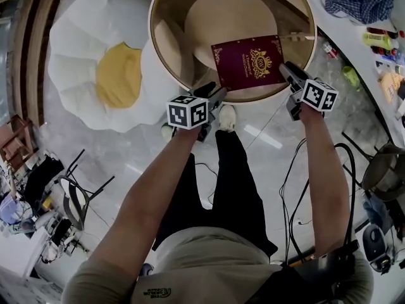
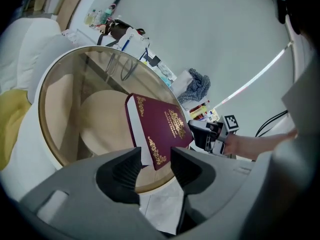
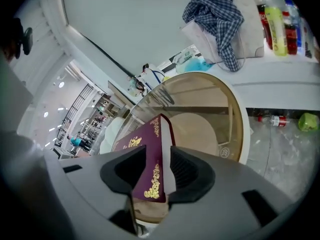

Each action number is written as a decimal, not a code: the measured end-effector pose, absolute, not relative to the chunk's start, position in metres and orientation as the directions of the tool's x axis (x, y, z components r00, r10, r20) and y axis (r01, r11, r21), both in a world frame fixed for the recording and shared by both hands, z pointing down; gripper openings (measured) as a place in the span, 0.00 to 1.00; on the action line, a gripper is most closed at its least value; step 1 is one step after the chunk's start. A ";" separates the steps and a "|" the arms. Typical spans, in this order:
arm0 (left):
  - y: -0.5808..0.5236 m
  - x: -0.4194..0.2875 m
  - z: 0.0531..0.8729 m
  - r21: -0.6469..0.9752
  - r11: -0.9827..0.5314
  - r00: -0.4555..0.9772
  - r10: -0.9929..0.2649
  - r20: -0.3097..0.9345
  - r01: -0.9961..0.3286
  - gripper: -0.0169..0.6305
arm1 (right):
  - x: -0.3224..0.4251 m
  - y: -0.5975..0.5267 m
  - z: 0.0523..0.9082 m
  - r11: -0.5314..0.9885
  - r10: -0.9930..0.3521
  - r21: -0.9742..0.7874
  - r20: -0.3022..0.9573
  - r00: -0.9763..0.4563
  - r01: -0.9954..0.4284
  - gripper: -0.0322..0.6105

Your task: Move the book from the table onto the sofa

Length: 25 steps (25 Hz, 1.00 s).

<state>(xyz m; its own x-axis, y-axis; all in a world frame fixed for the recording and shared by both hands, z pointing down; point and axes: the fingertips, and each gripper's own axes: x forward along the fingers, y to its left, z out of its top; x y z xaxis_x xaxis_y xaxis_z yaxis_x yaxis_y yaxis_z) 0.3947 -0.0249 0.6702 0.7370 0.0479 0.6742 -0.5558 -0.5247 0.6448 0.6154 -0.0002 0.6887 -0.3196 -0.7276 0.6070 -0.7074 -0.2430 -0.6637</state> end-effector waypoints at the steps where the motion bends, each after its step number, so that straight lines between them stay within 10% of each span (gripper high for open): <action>1: -0.024 0.396 0.674 0.654 -0.518 0.742 0.055 0.668 -0.551 0.29 | 0.613 -0.001 0.691 -0.242 -0.726 -0.678 0.601 -0.334 -0.694 0.28; 25: -0.044 0.333 0.654 0.619 -0.525 0.731 -0.009 0.682 -0.584 0.20 | 0.535 -0.016 0.656 -0.239 -0.757 -0.670 0.582 -0.297 -0.702 0.20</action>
<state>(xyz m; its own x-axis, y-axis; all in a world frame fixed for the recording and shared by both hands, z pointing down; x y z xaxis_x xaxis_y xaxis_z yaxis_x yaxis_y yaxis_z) 0.3334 -0.0439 0.6537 0.7310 -0.0095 0.6824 -0.5843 -0.5253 0.6186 0.5351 -0.0157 0.6557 -0.2974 -0.7570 0.5818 -0.7025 -0.2392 -0.6703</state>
